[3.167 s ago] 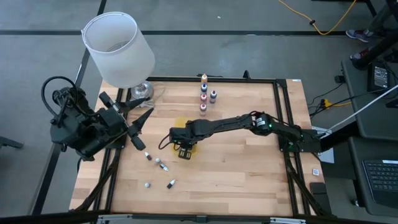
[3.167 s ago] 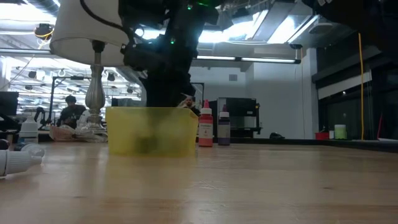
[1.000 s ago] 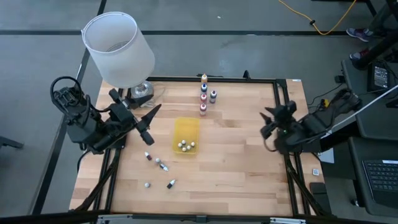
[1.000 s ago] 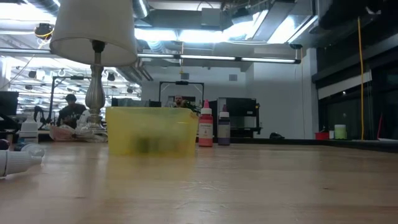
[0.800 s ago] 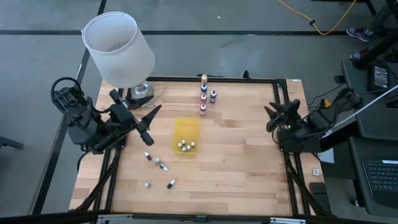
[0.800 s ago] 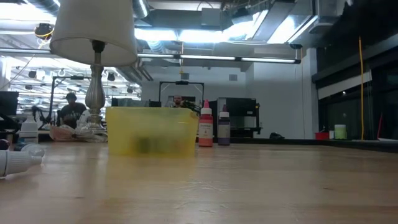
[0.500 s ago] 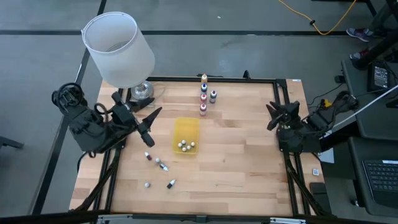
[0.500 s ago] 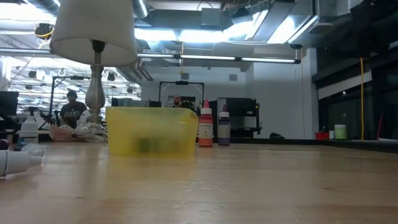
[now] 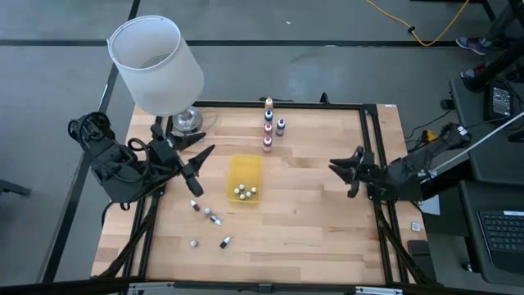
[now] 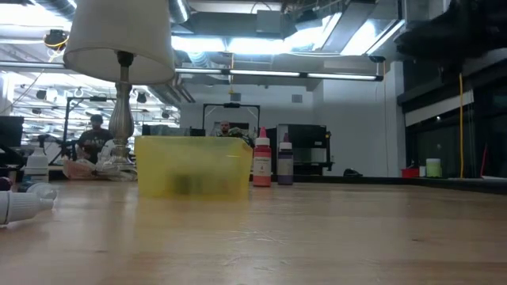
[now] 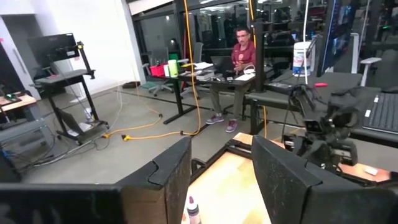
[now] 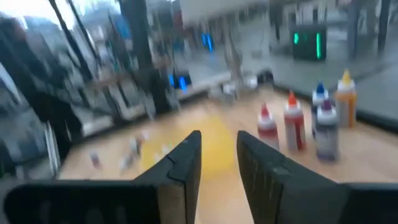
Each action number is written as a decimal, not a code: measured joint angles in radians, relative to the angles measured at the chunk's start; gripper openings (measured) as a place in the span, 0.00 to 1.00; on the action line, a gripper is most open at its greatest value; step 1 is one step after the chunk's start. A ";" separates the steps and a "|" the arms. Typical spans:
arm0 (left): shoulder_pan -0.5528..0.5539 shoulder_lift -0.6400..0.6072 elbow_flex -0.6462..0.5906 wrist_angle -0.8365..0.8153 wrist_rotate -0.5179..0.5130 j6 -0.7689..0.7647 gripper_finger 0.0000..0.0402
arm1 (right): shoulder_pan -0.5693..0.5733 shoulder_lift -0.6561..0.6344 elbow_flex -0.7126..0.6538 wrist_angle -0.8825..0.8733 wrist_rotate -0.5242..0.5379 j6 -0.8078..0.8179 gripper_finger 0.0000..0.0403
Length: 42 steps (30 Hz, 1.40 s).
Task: Pick & Place food coloring
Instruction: Put the small black bottle into the yellow bin
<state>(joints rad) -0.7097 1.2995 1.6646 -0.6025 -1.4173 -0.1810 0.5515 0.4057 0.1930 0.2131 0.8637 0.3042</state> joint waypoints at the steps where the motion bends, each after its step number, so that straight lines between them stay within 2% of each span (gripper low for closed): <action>1: 0.000 0.000 0.000 0.000 0.006 -0.001 0.40 | -0.010 -0.001 -0.025 0.072 -0.003 -0.022 0.26; 3: 0.000 0.000 0.000 0.000 0.014 -0.004 0.40 | -0.037 -0.004 -0.064 0.137 -0.032 -0.032 0.26; 6: 0.000 0.000 0.000 0.000 0.024 -0.008 0.41 | -0.095 -0.003 -0.099 0.137 -0.122 -0.002 0.26; 15: 0.000 0.000 0.000 0.000 0.025 -0.008 0.40 | -0.325 -0.003 -0.106 0.050 -0.352 0.018 0.26; 23: 0.000 0.000 0.000 0.000 0.025 -0.008 0.41 | -0.516 -0.003 -0.106 -0.041 -0.447 -0.019 0.26; 28: 0.000 0.000 0.000 0.000 0.024 -0.008 0.40 | -0.613 -0.004 -0.106 -0.052 -0.581 -0.022 0.26; 34: 0.000 0.000 0.000 -0.002 0.024 -0.008 0.40 | -0.691 -0.040 -0.106 -0.067 -0.597 -0.058 0.26; 39: 0.000 0.000 0.000 -0.005 0.025 -0.008 0.41 | -0.749 -0.129 -0.105 -0.083 -0.602 -0.087 0.26; 42: 0.000 0.000 0.000 -0.006 0.024 -0.008 0.41 | -0.776 -0.185 -0.103 -0.088 -0.658 -0.107 0.26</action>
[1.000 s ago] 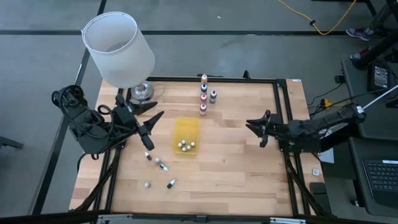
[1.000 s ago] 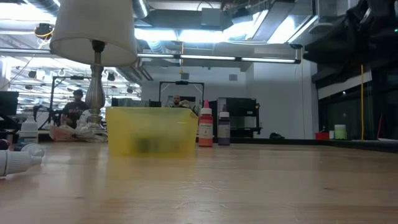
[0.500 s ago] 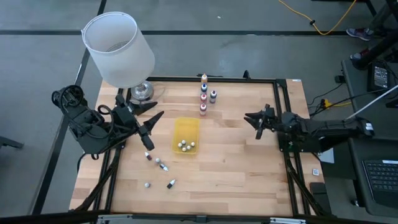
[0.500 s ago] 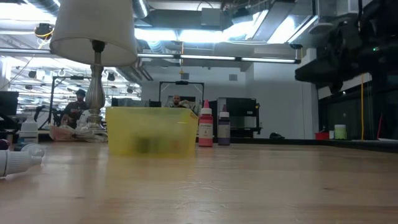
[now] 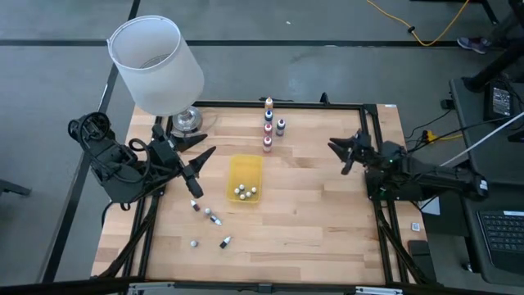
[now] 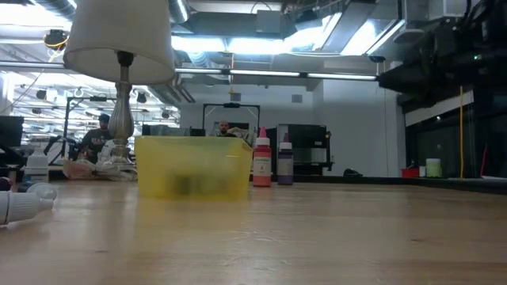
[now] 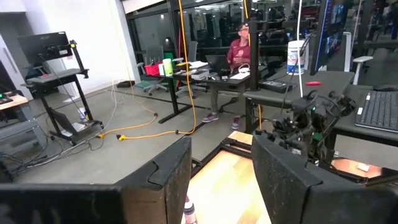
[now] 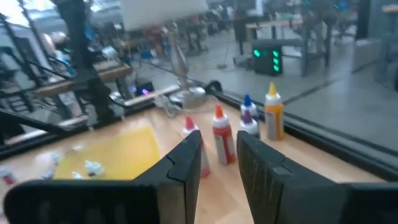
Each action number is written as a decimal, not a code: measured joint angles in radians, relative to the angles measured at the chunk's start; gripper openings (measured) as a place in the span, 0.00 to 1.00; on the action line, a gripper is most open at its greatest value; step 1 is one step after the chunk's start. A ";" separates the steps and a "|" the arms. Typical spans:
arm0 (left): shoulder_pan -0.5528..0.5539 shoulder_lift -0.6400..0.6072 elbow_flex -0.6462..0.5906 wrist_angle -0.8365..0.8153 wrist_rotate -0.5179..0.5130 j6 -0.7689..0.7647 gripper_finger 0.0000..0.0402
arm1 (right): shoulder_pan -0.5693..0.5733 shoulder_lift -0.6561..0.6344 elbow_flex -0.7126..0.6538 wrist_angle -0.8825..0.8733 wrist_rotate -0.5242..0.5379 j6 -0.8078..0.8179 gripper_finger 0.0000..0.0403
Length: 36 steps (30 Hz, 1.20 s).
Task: Pick & Place food coloring
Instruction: Put the small black bottle into the yellow bin
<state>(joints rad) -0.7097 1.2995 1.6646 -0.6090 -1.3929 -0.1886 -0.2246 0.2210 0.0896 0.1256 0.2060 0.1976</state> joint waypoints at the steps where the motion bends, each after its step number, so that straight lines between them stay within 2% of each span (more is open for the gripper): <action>1: 0.000 0.000 0.000 0.000 0.000 0.000 0.40 | -0.009 -0.016 0.000 -0.013 -0.021 -0.001 0.26; 4: 0.000 0.000 0.000 -0.001 0.000 0.000 0.40 | -0.032 -0.062 0.000 -0.078 -0.049 0.005 0.26; 14: 0.000 0.000 0.001 -0.044 0.000 -0.032 0.40 | -0.063 -0.219 0.000 -0.265 -0.051 0.002 0.26; 21: 0.000 0.000 0.001 -0.099 0.002 -0.115 0.39 | -0.067 -0.219 0.000 -0.274 -0.033 -0.009 0.26; 33: 0.000 0.000 0.001 -0.100 0.008 -0.115 0.39 | -0.068 -0.219 -0.029 -0.240 -0.031 -0.047 0.26; 36: 0.000 0.000 0.001 -0.100 0.008 -0.115 0.39 | -0.068 -0.218 -0.029 -0.240 0.002 -0.053 0.26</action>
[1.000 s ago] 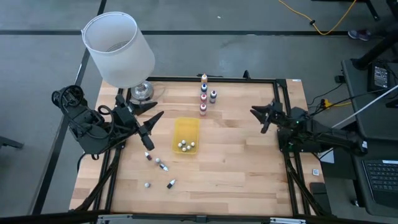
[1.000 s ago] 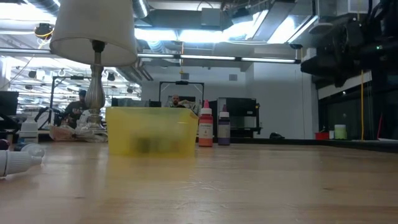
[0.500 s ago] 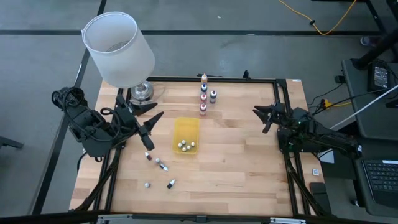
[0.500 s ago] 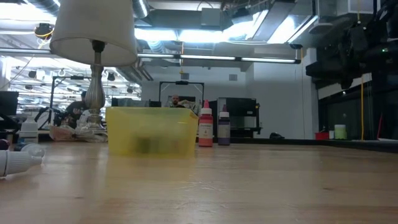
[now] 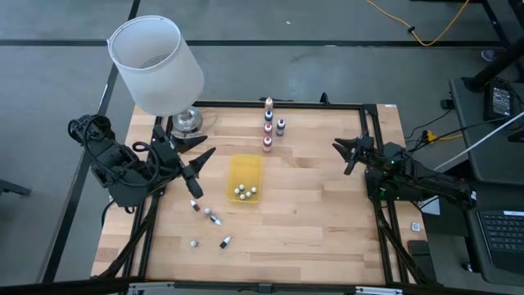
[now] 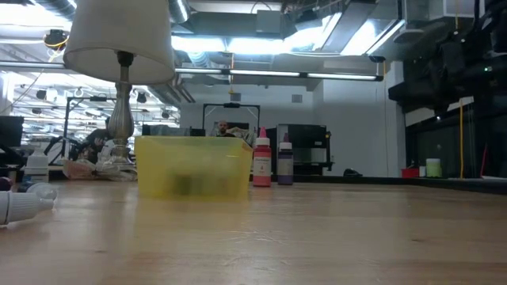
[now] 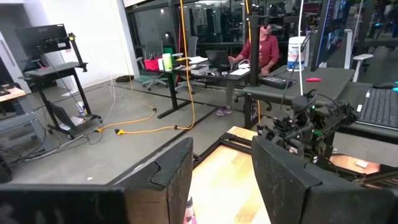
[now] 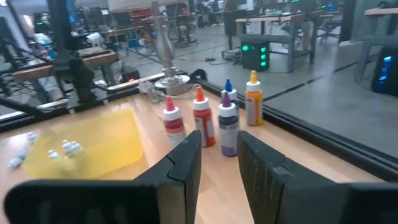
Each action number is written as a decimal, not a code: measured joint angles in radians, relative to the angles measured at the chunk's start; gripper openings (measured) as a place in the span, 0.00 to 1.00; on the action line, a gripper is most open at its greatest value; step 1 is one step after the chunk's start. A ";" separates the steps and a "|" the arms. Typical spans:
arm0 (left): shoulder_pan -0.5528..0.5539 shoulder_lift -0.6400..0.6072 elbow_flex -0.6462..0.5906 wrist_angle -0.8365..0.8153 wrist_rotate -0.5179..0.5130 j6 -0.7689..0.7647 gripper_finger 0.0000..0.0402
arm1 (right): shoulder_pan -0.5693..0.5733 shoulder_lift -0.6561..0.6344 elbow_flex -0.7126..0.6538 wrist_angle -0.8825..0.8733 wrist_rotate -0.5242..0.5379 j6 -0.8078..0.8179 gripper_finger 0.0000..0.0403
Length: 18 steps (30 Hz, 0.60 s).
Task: Pick & Place food coloring
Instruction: Put the small black bottle into the yellow bin
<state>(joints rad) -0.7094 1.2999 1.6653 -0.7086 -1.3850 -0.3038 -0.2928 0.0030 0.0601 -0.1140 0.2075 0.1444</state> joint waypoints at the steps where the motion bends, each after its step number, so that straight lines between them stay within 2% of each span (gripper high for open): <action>1: 0.000 0.000 0.000 0.000 0.000 0.000 0.40 | 0.000 0.001 0.000 -0.002 0.009 -0.002 0.26; 8: 0.000 0.000 0.000 0.000 -0.008 -0.019 0.40 | 0.000 0.001 0.000 0.000 0.083 -0.045 0.26; 14: 0.016 0.002 0.000 0.000 -0.021 -0.134 0.40 | 0.000 0.001 0.000 0.000 0.086 -0.048 0.26; 18: 0.032 0.027 0.000 0.001 0.006 -0.122 0.40 | 0.000 0.001 0.000 0.000 0.087 -0.045 0.26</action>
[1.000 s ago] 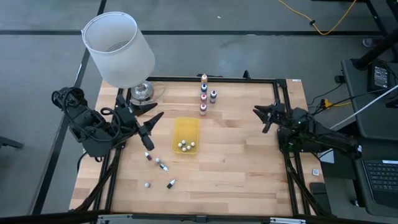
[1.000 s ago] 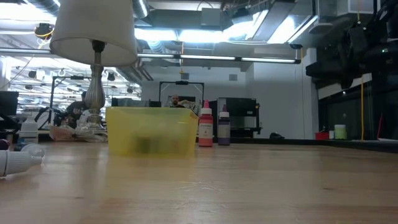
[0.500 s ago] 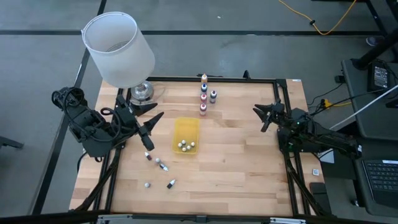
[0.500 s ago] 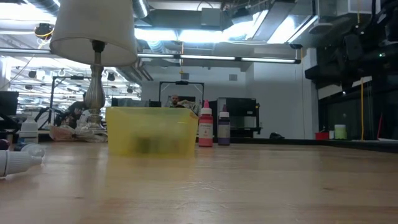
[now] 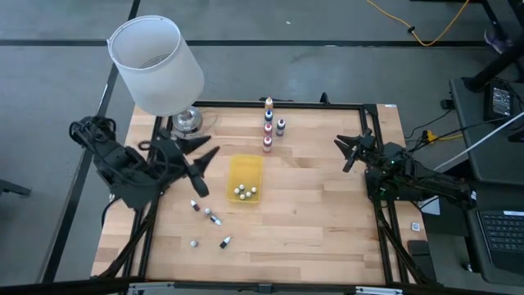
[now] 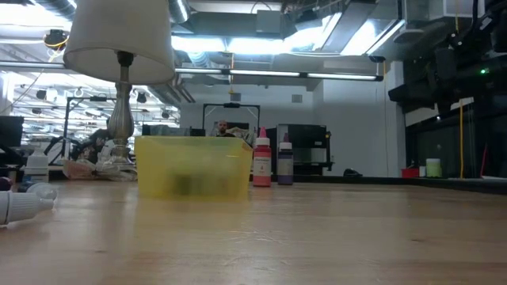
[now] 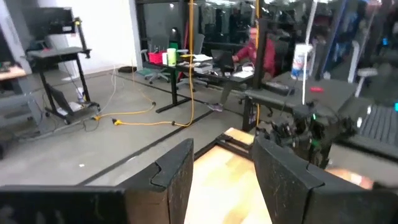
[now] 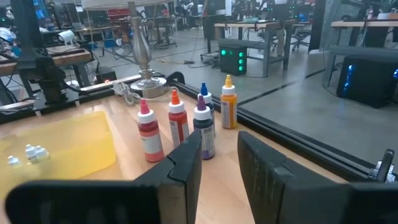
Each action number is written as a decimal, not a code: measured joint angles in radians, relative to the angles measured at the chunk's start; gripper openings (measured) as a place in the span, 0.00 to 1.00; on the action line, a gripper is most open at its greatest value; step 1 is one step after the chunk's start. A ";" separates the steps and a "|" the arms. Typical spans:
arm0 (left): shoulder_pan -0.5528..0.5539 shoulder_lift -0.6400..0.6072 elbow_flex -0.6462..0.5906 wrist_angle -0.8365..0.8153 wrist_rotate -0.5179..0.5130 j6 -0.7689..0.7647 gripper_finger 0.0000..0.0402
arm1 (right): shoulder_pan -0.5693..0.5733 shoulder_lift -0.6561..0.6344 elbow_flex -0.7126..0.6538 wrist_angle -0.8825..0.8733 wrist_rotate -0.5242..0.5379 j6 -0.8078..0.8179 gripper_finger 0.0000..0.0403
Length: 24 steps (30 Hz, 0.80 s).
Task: Pick & Place food coloring
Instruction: Put the small black bottle into the yellow bin
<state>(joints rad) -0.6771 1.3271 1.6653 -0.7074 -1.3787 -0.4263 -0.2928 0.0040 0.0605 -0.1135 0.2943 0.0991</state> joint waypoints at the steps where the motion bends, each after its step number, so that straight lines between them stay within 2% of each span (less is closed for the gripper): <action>1: 0.006 0.009 0.000 0.000 0.017 0.020 0.40 | 0.000 0.000 0.000 0.000 0.000 -0.002 0.26; 5: 0.033 0.039 0.000 0.000 0.175 0.101 0.41 | 0.000 0.000 0.000 0.000 0.000 0.000 0.26; 10: 0.058 0.075 0.000 -0.027 0.527 0.132 0.46 | 0.000 0.000 0.000 0.000 0.000 0.000 0.26; 12: 0.060 0.090 0.000 -0.086 0.654 0.125 0.50 | 0.000 0.000 0.000 0.000 0.000 -0.001 0.26; 18: 0.065 0.132 -0.001 -0.354 0.928 0.038 0.58 | 0.000 0.000 0.000 0.000 0.000 0.000 0.26; 21: 0.060 0.152 -0.001 -0.412 0.964 -0.014 0.59 | 0.000 0.000 0.000 0.000 0.000 -0.001 0.26; 24: 0.057 0.165 -0.001 -0.456 0.988 -0.160 0.58 | 0.000 0.000 0.000 0.000 0.000 0.000 0.26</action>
<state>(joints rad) -0.6202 1.4924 1.6646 -1.1630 -0.3902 -0.5863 -0.2928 0.0044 0.0608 -0.1138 0.2947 0.0994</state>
